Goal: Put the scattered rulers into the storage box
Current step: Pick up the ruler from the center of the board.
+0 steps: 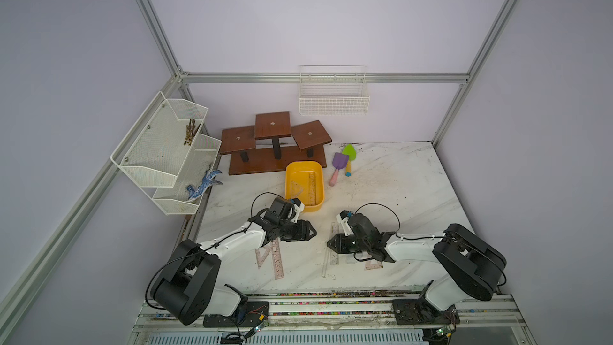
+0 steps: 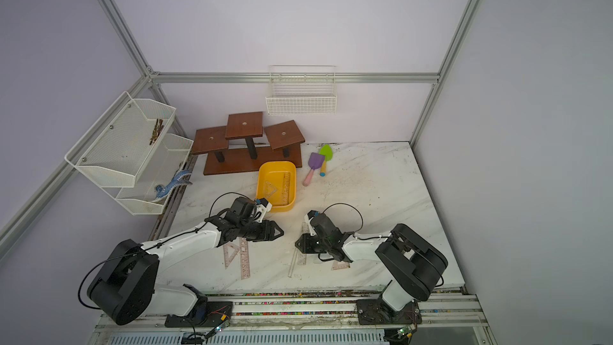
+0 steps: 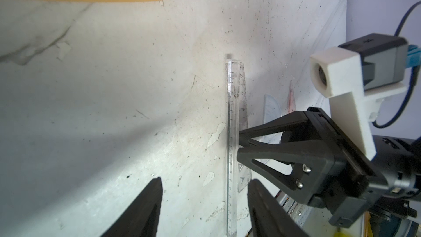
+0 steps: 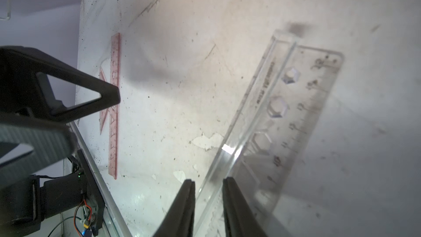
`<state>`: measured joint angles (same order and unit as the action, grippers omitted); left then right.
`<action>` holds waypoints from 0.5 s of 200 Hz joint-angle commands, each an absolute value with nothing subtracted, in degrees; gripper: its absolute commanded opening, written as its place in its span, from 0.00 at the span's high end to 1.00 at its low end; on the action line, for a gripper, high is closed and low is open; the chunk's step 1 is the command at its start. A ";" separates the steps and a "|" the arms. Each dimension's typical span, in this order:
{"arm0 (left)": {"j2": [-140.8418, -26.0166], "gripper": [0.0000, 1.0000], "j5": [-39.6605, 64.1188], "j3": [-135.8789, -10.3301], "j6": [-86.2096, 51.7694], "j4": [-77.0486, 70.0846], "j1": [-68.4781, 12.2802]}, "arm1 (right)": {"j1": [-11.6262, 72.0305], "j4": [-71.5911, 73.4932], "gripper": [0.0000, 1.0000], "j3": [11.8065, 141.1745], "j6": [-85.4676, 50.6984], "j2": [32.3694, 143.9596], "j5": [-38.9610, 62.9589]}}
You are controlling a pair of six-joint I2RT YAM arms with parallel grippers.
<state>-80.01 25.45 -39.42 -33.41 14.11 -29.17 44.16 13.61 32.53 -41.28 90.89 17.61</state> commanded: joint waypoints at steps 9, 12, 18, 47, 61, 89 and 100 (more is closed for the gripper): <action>-79.22 0.37 25.58 -38.60 -34.04 12.04 -29.25 | 44.38 11.45 0.71 35.41 -39.62 93.26 16.17; -79.15 0.37 25.53 -38.52 -34.09 12.04 -29.20 | 44.38 11.21 0.71 35.68 -39.46 93.33 16.09; -79.03 0.37 25.42 -38.30 -34.14 12.04 -29.27 | 44.38 11.08 0.71 36.06 -39.31 93.60 16.25; -77.99 0.37 25.09 -37.19 -34.47 12.04 -29.20 | 44.38 11.79 0.71 37.41 -39.30 95.36 17.37; -77.48 0.37 25.05 -36.62 -34.69 12.04 -29.21 | 44.38 13.13 0.71 37.94 -39.74 96.67 18.46; -76.66 0.37 25.06 -36.12 -35.01 12.75 -29.24 | 44.38 15.66 0.71 39.43 -40.42 99.31 20.79; -76.47 0.37 25.05 -36.07 -35.39 13.25 -29.30 | 44.32 15.68 0.71 39.88 -40.45 98.96 21.10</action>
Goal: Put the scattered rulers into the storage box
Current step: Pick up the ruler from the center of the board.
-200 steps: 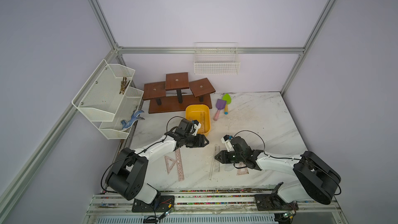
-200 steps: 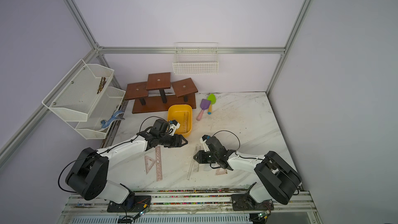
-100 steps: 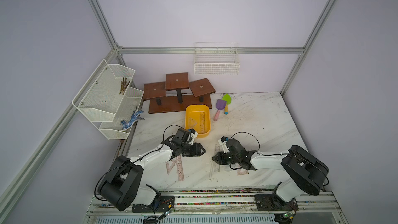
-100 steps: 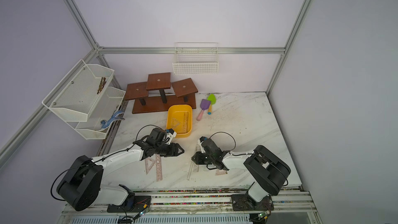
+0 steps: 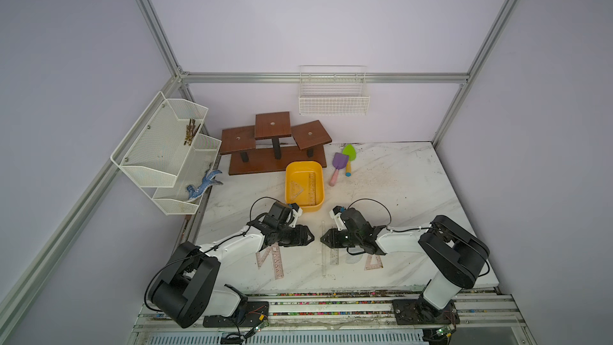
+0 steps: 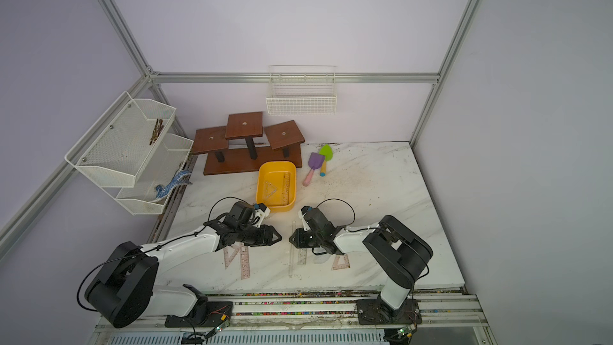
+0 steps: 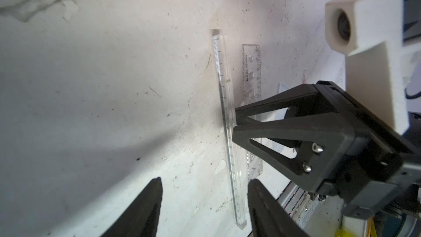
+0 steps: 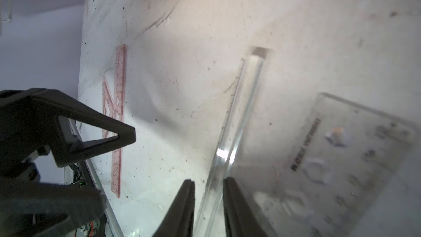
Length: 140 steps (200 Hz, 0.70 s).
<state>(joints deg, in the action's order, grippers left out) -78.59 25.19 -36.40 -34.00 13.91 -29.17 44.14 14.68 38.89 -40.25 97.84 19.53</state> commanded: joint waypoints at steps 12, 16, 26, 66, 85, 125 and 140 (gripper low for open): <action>-76.14 0.38 24.56 -36.25 -36.39 14.45 -29.35 | 43.91 14.72 0.71 39.93 -40.13 96.43 21.02; -75.99 0.38 24.13 -36.57 -36.80 15.16 -29.55 | 43.74 14.41 0.71 39.86 -39.97 95.51 20.73; -75.68 0.38 21.93 -37.72 -37.54 17.78 -30.76 | 43.06 12.94 0.71 39.68 -39.35 92.28 19.54; -81.41 0.38 9.46 -47.49 -40.34 30.92 -38.72 | 40.01 9.15 0.69 35.66 -36.42 79.91 14.93; -86.57 0.38 5.38 -52.15 -41.80 34.24 -42.38 | 37.83 9.10 0.69 32.89 -35.84 76.36 15.84; -95.86 0.38 0.50 -60.56 -43.55 39.79 -47.53 | 34.21 10.12 0.69 27.97 -35.27 70.55 17.86; -98.37 0.38 0.07 -62.75 -43.59 40.42 -48.85 | 33.36 10.71 0.69 26.67 -35.29 69.30 18.52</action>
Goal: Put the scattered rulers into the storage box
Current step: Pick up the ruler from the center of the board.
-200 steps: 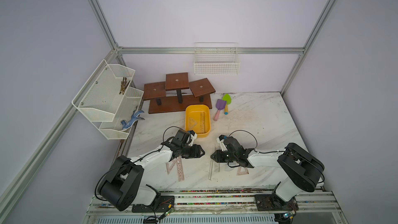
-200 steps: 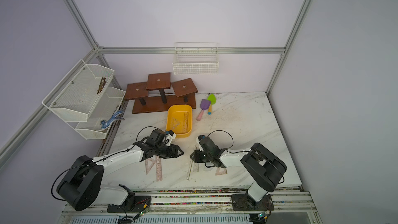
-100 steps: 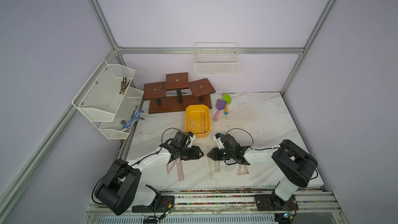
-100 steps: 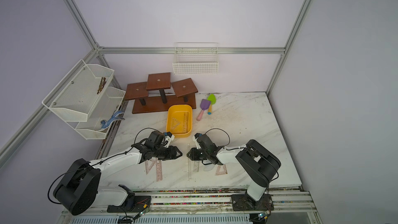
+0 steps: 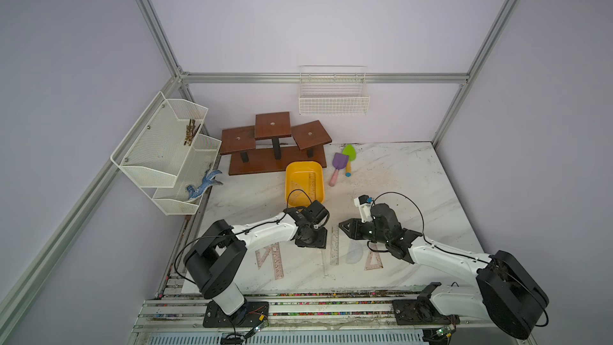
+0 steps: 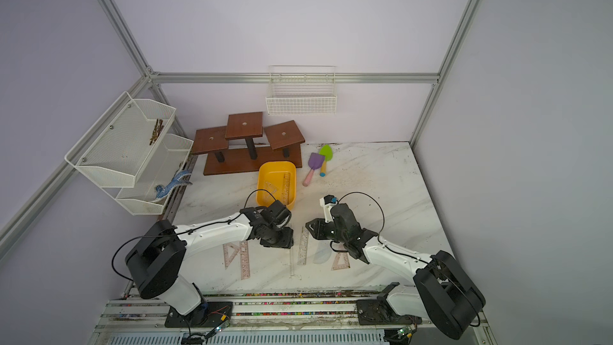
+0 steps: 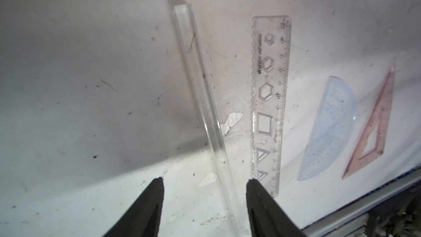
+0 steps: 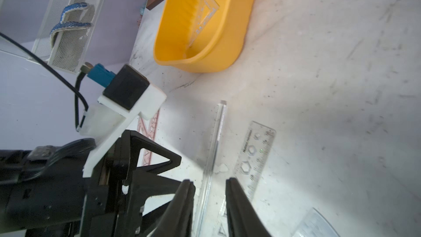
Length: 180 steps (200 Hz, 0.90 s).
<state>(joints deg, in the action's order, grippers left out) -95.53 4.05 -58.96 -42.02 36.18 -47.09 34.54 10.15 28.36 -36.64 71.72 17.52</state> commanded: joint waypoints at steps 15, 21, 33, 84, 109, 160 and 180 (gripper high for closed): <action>-100.43 0.41 0.08 -64.63 -43.66 41.24 -49.56 | 32.71 11.38 0.69 25.70 -35.41 68.54 19.28; -101.01 0.43 0.01 -65.10 -43.61 41.69 -49.74 | 32.58 11.51 0.69 25.38 -35.33 68.26 19.49; -101.85 0.47 -0.13 -65.61 -43.68 42.25 -49.93 | 32.22 11.86 0.69 24.99 -35.38 67.90 19.76; -103.09 0.58 -0.99 -66.26 -43.68 43.72 -50.01 | 31.49 13.01 0.71 24.70 -35.55 68.10 20.56; -103.44 0.66 -1.23 -65.90 -43.68 43.68 -50.03 | 31.38 13.35 0.72 24.96 -35.56 68.81 20.87; -103.18 0.76 -1.58 -65.15 -43.77 43.65 -50.04 | 31.23 13.71 0.73 25.79 -35.56 70.00 21.45; -103.10 0.81 -1.75 -64.99 -43.69 43.49 -50.08 | 31.25 13.30 0.73 26.35 -35.36 70.31 21.46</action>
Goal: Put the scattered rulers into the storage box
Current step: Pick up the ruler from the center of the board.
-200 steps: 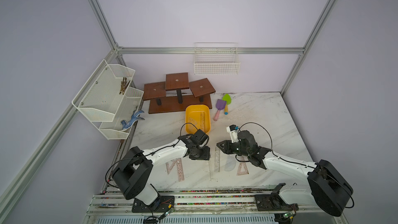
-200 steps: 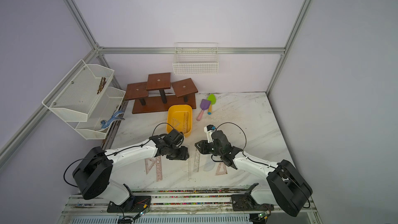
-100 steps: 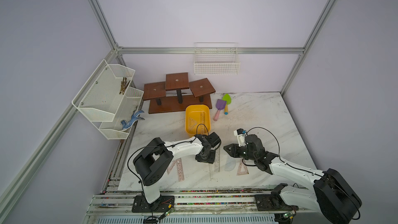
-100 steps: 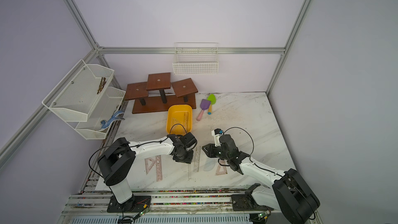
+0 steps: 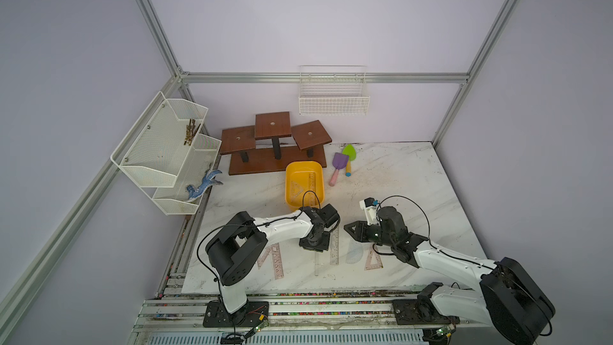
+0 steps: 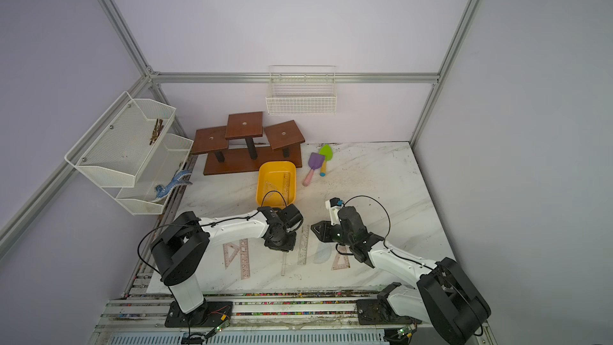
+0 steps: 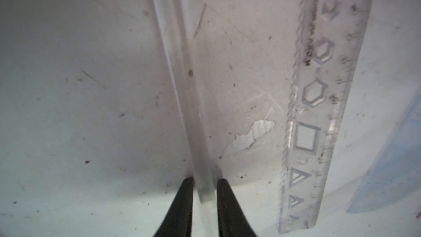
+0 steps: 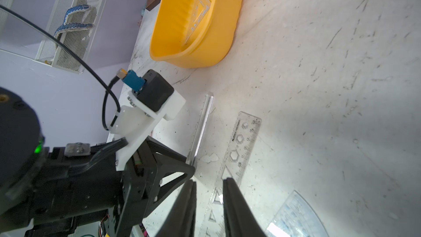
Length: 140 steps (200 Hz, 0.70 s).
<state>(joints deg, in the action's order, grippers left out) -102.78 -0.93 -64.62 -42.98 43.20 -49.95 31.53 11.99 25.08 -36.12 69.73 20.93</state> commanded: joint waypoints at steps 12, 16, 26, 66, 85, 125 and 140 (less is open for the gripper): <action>-103.09 0.83 -1.76 -64.97 -43.60 43.42 -50.04 | 31.20 12.94 0.73 26.70 -35.16 70.40 21.45; -103.08 0.84 -1.76 -64.95 -43.59 43.44 -50.07 | 31.20 12.77 0.73 26.82 -35.16 70.40 21.38; -102.99 0.87 -1.87 -64.91 -43.51 43.34 -50.07 | 31.20 12.53 0.73 26.98 -35.07 70.40 21.27; -101.33 1.00 -2.36 -65.75 -42.92 43.73 -50.06 | 31.03 10.42 0.73 28.50 -34.11 70.44 20.58; -99.79 1.00 -5.62 -70.57 -41.72 48.05 -49.54 | 30.86 9.67 0.73 29.47 -33.54 70.31 19.32; -100.33 1.00 -8.31 -85.18 -33.45 55.72 -43.34 | 30.37 9.33 0.73 32.74 -32.58 72.69 17.49; -101.90 1.00 -8.56 -89.85 -30.28 57.28 -39.79 | 30.17 9.05 0.73 34.57 -32.26 74.17 17.58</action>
